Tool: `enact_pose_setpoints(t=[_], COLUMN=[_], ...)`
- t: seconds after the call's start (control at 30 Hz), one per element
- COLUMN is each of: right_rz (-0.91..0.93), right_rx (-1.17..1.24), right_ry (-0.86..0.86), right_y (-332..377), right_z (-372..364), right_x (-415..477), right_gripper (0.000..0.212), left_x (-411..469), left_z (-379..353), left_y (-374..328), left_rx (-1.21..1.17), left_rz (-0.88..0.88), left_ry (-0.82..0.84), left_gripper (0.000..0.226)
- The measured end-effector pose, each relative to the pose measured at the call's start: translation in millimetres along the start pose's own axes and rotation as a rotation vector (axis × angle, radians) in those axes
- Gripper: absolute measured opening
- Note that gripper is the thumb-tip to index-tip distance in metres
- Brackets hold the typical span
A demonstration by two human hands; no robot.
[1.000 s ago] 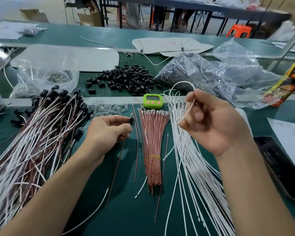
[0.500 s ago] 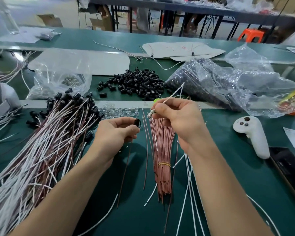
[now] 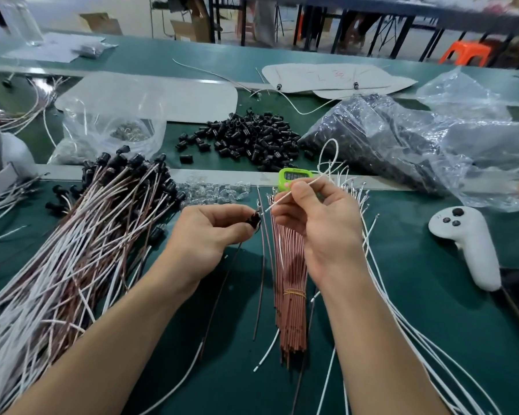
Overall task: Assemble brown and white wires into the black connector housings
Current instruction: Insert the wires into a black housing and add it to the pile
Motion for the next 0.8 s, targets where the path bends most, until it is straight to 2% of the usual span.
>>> enact_pose_setpoints(t=[0.23, 0.47, 0.63, 0.8], right_rz=[0.023, 0.104, 0.071, 0.052], right_rx=[-0.121, -0.399, -0.529, -0.758], right_ry=[0.036, 0.027, -0.01, -0.055], right_y=[1.5, 4.1, 5.4, 8.1], right_z=[-1.7, -5.9, 1.9, 0.5], right_x=[-1.9, -4.9, -5.6, -8.2], right_gripper=[0.013, 0.02, 0.013, 0.01], left_x=[0.8, -0.4, -2.4, -6.1], left_z=[-1.1, -1.0, 3.6, 7.3], left_y=[1.7, 1.0, 2.0, -3.3], left_rx=[0.021, 0.036, 0.064, 0.263], left_rz=[-0.008, -0.015, 0.008, 0.002], left_ry=[0.011, 0.005, -0.041, -0.125], left_gripper=[0.034, 0.037, 0.031, 0.03])
Point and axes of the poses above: each hand's wrist, its own x-axis towards the middle knuckle, its own z-axis out of the back of the hand, y = z × x, the point moved 8 cm from there along x, towards the middle knuckle, and after that the axes turned 15 degrees about y, right-handed, at the moved point
